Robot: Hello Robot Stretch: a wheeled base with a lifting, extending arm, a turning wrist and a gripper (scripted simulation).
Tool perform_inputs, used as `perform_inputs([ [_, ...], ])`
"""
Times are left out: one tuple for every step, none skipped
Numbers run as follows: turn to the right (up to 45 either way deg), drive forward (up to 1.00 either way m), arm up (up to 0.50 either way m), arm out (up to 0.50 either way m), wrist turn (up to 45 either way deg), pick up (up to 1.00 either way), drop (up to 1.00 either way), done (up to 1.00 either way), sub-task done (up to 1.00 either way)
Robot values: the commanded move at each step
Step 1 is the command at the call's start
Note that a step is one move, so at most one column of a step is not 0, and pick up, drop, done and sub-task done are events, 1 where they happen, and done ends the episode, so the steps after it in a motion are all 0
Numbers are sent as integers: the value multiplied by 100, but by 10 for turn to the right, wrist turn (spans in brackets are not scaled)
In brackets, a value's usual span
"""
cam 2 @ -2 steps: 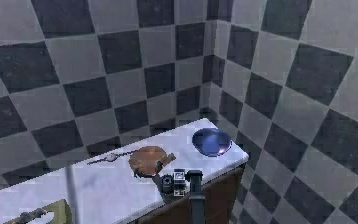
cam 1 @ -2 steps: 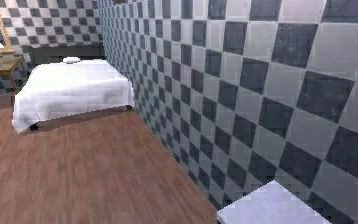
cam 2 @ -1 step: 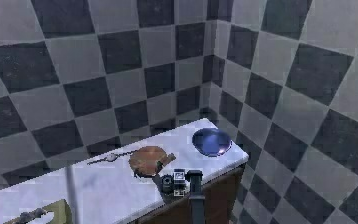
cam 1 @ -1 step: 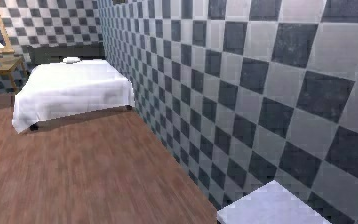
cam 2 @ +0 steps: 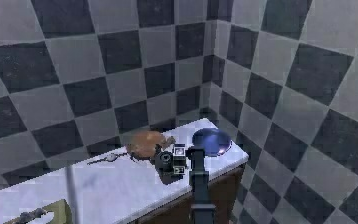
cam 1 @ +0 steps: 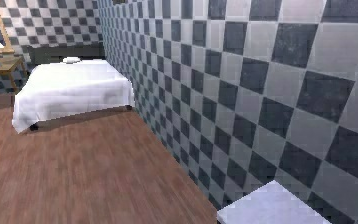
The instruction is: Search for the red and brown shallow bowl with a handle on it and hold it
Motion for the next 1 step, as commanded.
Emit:
perform_inputs([
  [0, 0, 0, 0, 0, 0, 0, 100, 0],
])
